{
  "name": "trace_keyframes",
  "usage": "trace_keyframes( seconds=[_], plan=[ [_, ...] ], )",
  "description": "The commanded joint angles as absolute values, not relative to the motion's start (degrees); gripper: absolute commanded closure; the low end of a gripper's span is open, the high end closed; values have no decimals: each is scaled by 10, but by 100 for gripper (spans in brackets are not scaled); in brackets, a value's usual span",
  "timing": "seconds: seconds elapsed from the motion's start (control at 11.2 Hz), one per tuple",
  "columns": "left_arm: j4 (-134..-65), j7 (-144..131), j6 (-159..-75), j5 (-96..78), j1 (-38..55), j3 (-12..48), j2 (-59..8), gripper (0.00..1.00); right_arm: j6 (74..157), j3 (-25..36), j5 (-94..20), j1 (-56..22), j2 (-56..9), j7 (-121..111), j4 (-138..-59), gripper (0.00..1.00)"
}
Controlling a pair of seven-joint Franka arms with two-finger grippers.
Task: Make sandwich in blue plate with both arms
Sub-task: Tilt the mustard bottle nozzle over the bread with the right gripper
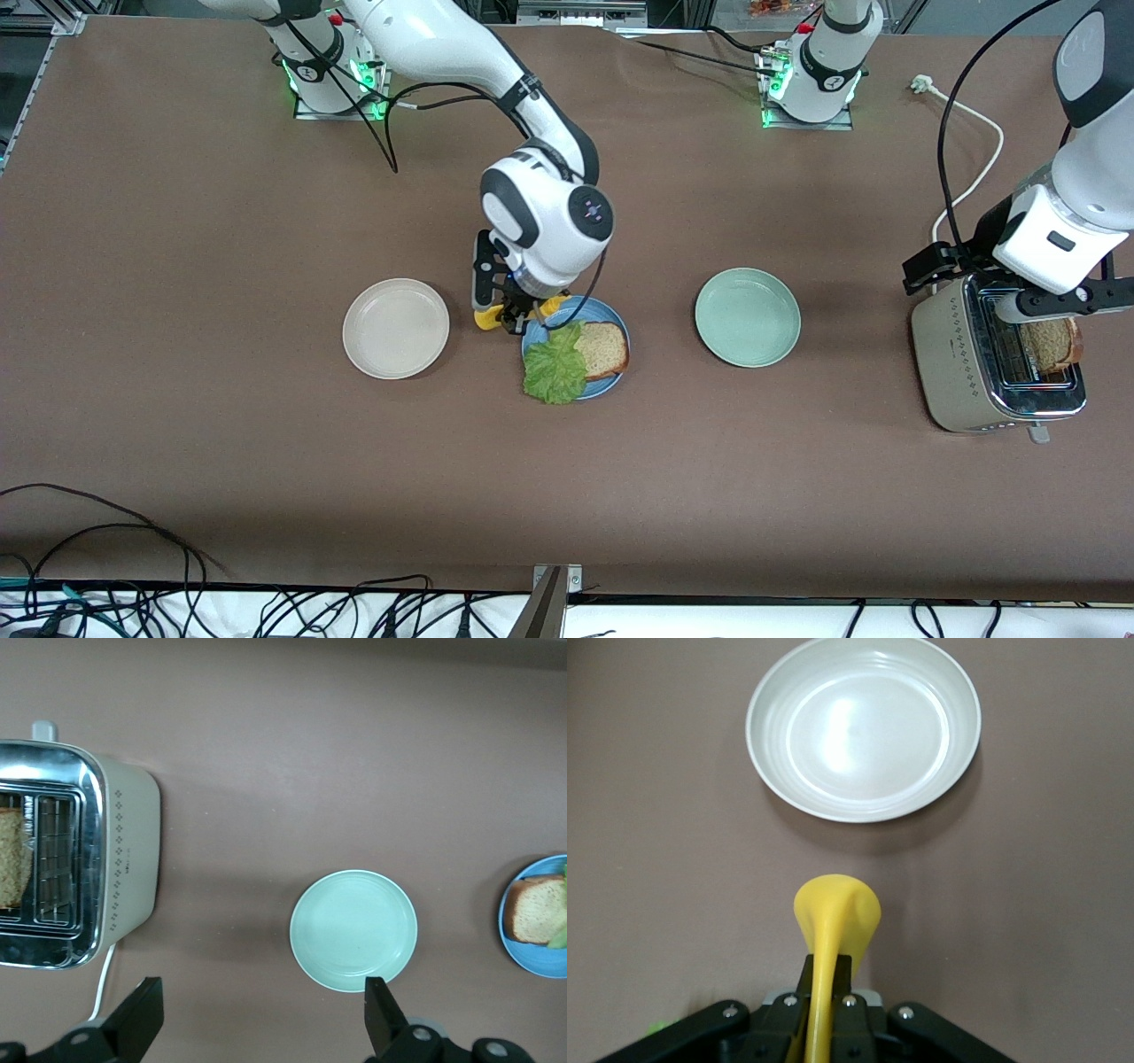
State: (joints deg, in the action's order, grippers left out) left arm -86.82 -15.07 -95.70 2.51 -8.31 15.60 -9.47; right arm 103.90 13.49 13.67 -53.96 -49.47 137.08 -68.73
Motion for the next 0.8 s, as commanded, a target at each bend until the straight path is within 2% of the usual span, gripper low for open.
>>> trace_keyframes(
  seconds=[0.0, 0.71],
  plan=[
    [-860, -141, -950, 12, -84, 170, -84, 0, 1014, 145, 214, -555, -529, 1407, -657, 100],
    [-860, -140, -948, 11, -83, 170, -84, 0, 1003, 159, 328, -560, -582, 1458, -640, 100]
  ],
)
